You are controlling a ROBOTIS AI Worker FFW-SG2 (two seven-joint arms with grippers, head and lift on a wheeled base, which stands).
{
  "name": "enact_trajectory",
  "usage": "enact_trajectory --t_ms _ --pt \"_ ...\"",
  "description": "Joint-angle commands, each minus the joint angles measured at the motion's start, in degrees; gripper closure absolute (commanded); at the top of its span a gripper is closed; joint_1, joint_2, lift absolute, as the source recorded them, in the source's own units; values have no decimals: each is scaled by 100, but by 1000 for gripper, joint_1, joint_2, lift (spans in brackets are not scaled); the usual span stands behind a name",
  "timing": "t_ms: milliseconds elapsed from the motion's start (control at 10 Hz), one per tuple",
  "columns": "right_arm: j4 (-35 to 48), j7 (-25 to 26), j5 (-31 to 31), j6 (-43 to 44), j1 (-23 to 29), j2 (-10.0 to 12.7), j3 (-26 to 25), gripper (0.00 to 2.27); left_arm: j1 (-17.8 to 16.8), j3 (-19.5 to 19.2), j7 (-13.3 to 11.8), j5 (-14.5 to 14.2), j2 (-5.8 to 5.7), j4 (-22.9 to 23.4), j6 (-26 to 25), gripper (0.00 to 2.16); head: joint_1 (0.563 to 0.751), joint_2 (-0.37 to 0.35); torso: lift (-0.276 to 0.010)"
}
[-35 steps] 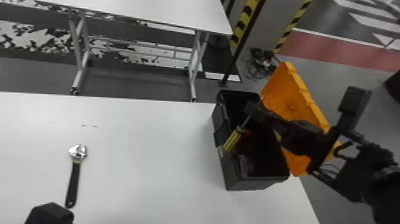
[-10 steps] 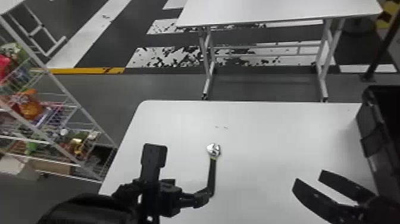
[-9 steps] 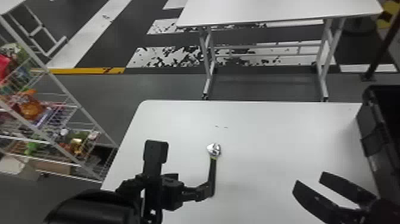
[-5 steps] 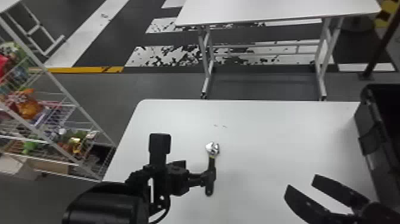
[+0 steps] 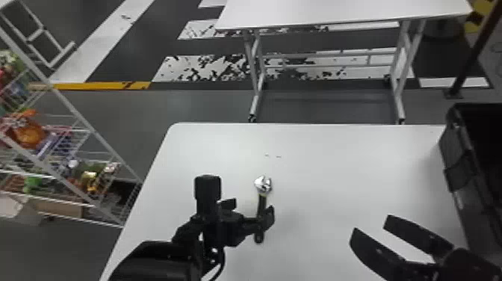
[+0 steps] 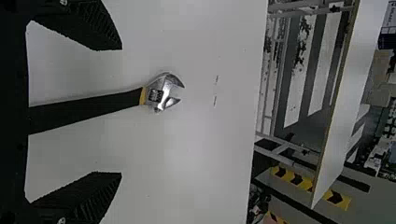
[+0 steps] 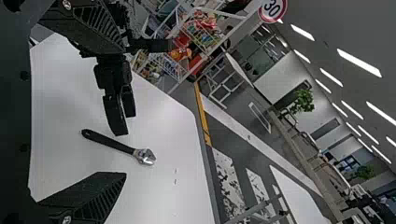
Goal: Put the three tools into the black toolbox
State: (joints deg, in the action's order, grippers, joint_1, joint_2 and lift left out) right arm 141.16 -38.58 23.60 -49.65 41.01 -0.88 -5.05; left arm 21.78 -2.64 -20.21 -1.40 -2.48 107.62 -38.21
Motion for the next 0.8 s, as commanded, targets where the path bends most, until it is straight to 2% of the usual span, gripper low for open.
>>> enact_trajectory --t_ms 0,100,300,700 --pt "-54 0 4 -5 -50 0 -22 63 28 149 105 87 2 -409 520 56 695 213 -51" --pt "-63 0 4 -5 -58 0 -22 63 20 246 167 148 2 -629 731 66 695 205 -51" --pt "-72 0 4 -23 -111 0 -49 63 20 396 378 219 2 -743 837 66 695 192 -51" --pt "-89 0 171 -76 -111 0 -251 63 -103 483 413 219 11 -734 327 66 695 163 -51"
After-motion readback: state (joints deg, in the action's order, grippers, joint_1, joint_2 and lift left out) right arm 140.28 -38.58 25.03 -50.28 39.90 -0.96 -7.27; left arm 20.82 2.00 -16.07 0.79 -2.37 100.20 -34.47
